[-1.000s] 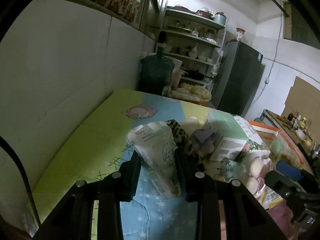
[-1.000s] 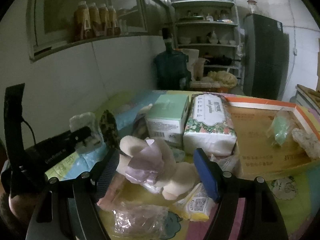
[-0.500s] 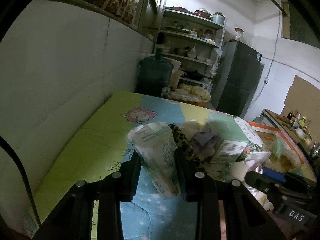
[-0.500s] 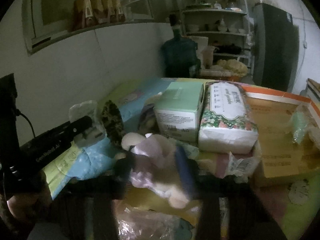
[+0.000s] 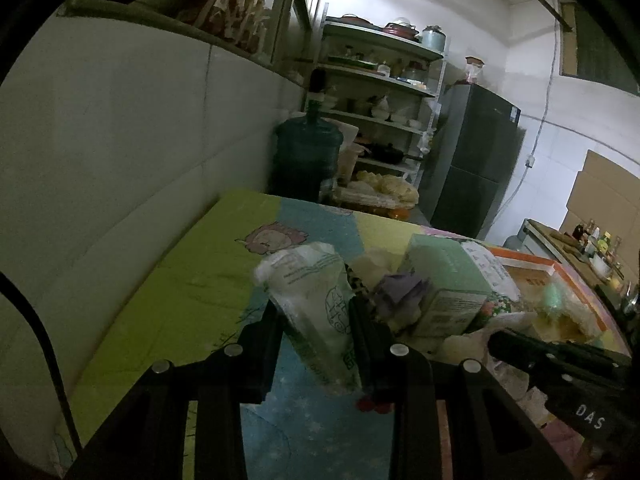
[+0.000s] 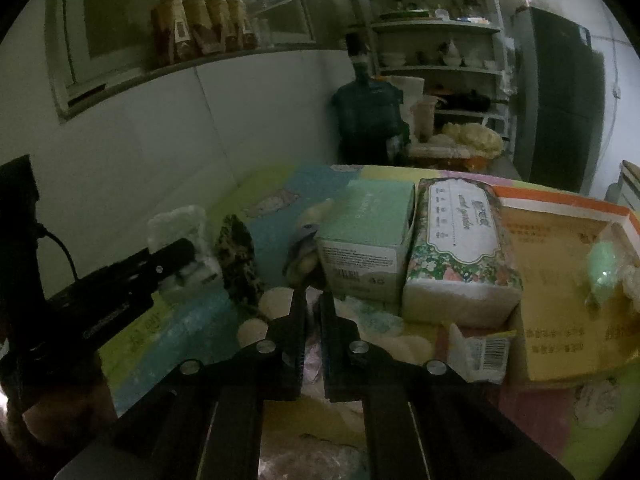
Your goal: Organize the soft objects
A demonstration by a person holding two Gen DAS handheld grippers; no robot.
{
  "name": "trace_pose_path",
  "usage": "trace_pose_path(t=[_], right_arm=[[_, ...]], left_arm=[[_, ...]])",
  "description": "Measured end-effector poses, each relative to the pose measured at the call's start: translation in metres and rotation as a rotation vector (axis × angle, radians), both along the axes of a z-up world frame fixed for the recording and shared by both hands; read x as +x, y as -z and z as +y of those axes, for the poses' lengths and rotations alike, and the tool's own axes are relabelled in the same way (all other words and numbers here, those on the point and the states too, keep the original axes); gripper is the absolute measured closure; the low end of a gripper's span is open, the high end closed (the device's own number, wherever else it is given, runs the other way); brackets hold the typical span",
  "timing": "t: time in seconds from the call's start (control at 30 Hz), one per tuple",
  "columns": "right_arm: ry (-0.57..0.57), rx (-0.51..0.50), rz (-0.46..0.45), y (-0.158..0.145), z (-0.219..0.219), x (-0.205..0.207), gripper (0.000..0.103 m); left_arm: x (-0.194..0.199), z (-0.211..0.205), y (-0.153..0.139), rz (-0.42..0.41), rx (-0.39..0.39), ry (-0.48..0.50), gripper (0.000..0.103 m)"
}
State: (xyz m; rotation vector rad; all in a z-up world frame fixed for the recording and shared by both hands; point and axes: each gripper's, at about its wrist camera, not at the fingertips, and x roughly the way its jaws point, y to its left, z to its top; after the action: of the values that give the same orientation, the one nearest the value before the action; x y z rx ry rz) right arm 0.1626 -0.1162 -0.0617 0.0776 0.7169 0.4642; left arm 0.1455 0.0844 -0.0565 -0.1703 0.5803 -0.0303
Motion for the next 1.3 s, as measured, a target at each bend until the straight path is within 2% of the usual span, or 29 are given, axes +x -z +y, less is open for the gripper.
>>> trace_pose_path(t=[0.13, 0.2, 0.27, 0.3, 0.53, 0.57, 0.67, 0.77, 1.3], right_arm=[[0.003, -0.016, 0.007, 0.000, 0.002, 0.002, 0.093], [-0.005, -0.011, 0.013, 0.003, 0.003, 0.006, 0.082], [-0.032, -0.009, 0.034, 0.006, 0.005, 0.010, 0.037], [-0.059, -0.012, 0.044, 0.007, 0.007, 0.012, 0.031], [-0.157, -0.075, 0.091, 0.021, 0.010, 0.021, 0.031], [-0.164, -0.069, 0.095, 0.024, 0.007, 0.023, 0.039], [-0.172, -0.042, 0.096, 0.024, -0.004, 0.027, 0.051], [-0.182, -0.012, 0.100, 0.021, -0.015, 0.031, 0.054], [-0.203, 0.033, 0.065, 0.004, -0.034, 0.031, 0.055]], left_arm=[[0.002, -0.004, -0.003, -0.006, -0.002, 0.013, 0.069], [0.005, -0.007, -0.005, -0.003, 0.003, 0.014, 0.069], [0.009, -0.011, -0.006, 0.000, 0.012, 0.009, 0.069], [0.010, -0.012, -0.006, 0.000, 0.014, 0.006, 0.069], [0.016, -0.025, -0.004, 0.006, 0.010, -0.029, 0.069], [0.017, -0.026, -0.004, 0.008, 0.011, -0.035, 0.069], [0.019, -0.030, -0.004, 0.014, 0.014, -0.056, 0.069], [0.019, -0.035, -0.005, 0.015, 0.021, -0.070, 0.069], [0.028, -0.057, -0.004, 0.036, 0.075, -0.058, 0.069]])
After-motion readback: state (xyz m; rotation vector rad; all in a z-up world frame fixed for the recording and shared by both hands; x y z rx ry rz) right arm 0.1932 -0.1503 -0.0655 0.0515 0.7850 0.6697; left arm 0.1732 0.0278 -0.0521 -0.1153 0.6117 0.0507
